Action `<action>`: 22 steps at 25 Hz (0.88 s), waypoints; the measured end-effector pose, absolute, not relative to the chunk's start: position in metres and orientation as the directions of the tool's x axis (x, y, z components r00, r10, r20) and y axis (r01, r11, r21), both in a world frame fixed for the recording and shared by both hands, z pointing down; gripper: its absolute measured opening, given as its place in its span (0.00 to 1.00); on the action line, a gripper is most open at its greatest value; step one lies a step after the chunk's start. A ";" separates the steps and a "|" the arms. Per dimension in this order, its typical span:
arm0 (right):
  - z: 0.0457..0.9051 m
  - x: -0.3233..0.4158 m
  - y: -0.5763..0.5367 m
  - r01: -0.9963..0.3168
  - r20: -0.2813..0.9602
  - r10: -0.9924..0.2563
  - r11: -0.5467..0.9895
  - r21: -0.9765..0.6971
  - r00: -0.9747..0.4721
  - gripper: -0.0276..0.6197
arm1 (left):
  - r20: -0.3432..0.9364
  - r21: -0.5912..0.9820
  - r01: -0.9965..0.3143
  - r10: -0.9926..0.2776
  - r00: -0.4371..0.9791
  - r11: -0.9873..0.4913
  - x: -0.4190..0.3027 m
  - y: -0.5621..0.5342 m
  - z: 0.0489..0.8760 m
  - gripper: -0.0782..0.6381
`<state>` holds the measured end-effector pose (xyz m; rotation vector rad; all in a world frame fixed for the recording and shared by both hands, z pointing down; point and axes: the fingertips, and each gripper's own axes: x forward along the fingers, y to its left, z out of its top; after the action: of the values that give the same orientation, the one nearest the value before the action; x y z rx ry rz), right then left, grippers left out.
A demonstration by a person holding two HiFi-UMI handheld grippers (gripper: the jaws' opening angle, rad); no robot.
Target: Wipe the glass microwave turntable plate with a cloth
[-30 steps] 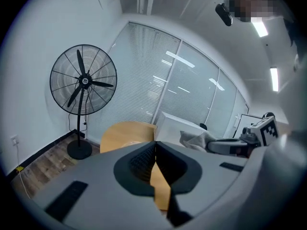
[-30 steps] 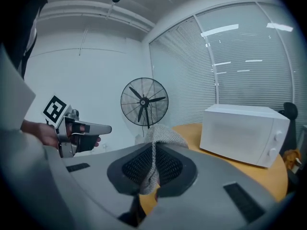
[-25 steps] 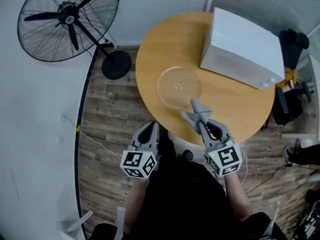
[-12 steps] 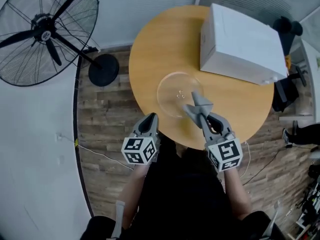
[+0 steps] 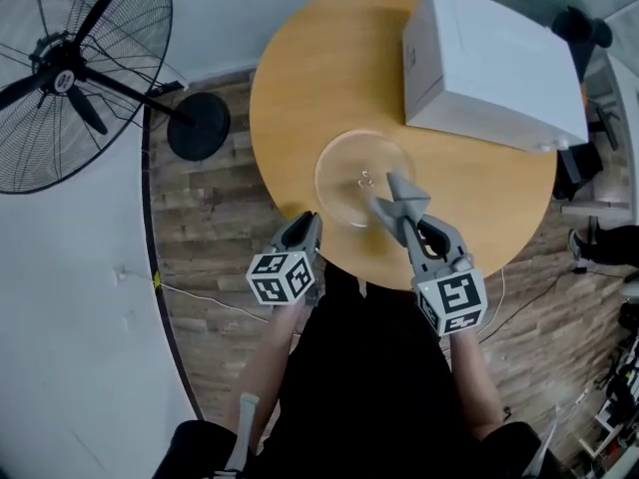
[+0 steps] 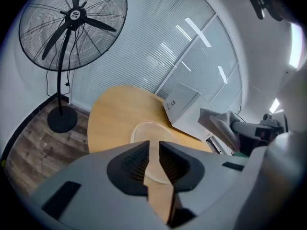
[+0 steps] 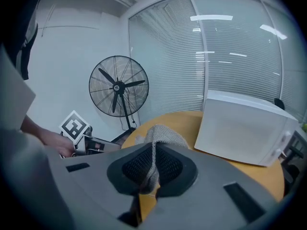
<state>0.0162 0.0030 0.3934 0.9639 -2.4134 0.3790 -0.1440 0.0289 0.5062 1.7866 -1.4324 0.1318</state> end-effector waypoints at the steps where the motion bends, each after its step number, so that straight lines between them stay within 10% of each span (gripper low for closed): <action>1: 0.398 0.014 0.002 -0.699 0.557 -0.552 0.712 -0.073 -0.621 0.08 | 0.548 0.531 -0.847 -0.762 0.347 -0.004 -0.144 0.027 0.512 0.18; 22: 0.488 -0.011 -0.010 -0.636 0.648 -0.398 0.751 -0.177 -0.650 0.08 | 0.696 0.571 -0.795 -0.635 0.336 0.205 -0.134 0.012 0.598 0.22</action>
<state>-0.0112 -0.0096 0.4878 0.7745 -2.3526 0.5277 -0.1336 0.0124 0.5978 1.4969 -1.3665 0.1818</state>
